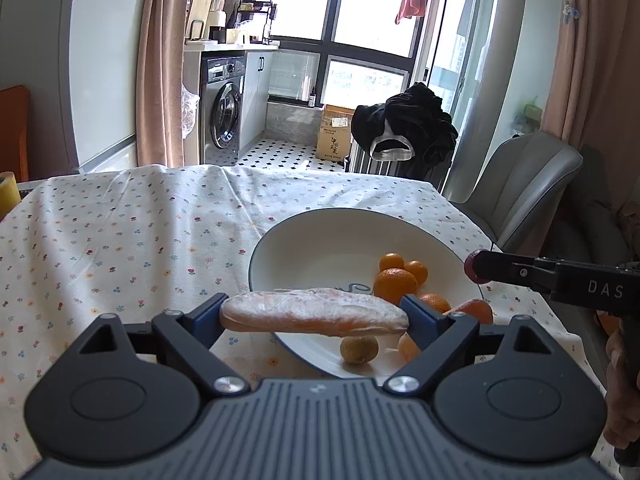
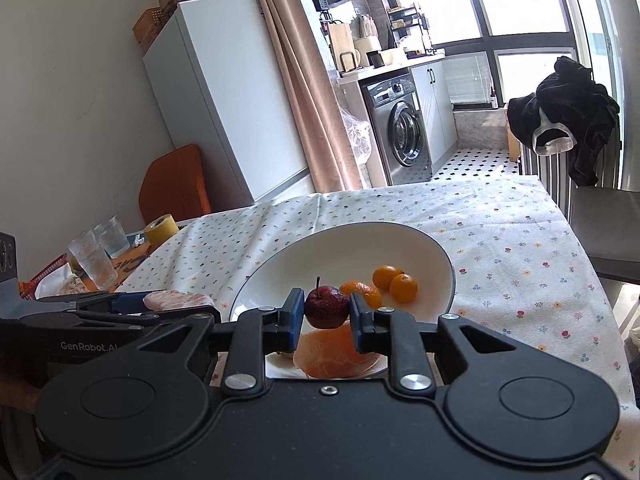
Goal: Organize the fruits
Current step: 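Carry both fruits over the white bowl and open both grippers to release them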
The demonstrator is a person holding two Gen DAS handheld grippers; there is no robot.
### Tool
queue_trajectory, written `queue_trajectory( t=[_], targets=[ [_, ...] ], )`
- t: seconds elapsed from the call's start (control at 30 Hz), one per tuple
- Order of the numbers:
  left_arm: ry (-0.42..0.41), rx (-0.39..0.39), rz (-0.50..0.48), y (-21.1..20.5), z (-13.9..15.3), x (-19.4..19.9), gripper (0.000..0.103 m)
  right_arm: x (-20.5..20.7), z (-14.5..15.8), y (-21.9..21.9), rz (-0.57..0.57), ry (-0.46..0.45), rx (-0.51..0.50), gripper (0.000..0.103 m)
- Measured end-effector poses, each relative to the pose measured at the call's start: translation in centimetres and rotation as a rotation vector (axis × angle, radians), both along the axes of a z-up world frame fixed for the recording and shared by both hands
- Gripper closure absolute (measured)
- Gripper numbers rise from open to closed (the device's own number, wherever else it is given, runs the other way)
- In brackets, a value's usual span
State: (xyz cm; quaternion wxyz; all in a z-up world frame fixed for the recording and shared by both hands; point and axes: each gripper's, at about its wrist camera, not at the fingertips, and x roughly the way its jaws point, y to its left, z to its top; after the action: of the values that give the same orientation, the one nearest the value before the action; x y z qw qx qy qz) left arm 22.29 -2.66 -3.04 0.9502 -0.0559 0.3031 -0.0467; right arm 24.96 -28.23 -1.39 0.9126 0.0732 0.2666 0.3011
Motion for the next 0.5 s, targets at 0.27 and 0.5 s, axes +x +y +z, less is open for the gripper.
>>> queue_trajectory(
  t=[0.27,0.5],
  targets=[
    [0.039,-0.001,0.032,-0.7,-0.4,1.7,0.012,1.9,-0.2,-1.1,-0.039,0.006,0.016,0.080],
    [0.029,0.021,0.055,-0.8,0.1,1.2,0.011,2.8,-0.6,-1.9,-0.050,0.015,0.036,0.080]
  ],
)
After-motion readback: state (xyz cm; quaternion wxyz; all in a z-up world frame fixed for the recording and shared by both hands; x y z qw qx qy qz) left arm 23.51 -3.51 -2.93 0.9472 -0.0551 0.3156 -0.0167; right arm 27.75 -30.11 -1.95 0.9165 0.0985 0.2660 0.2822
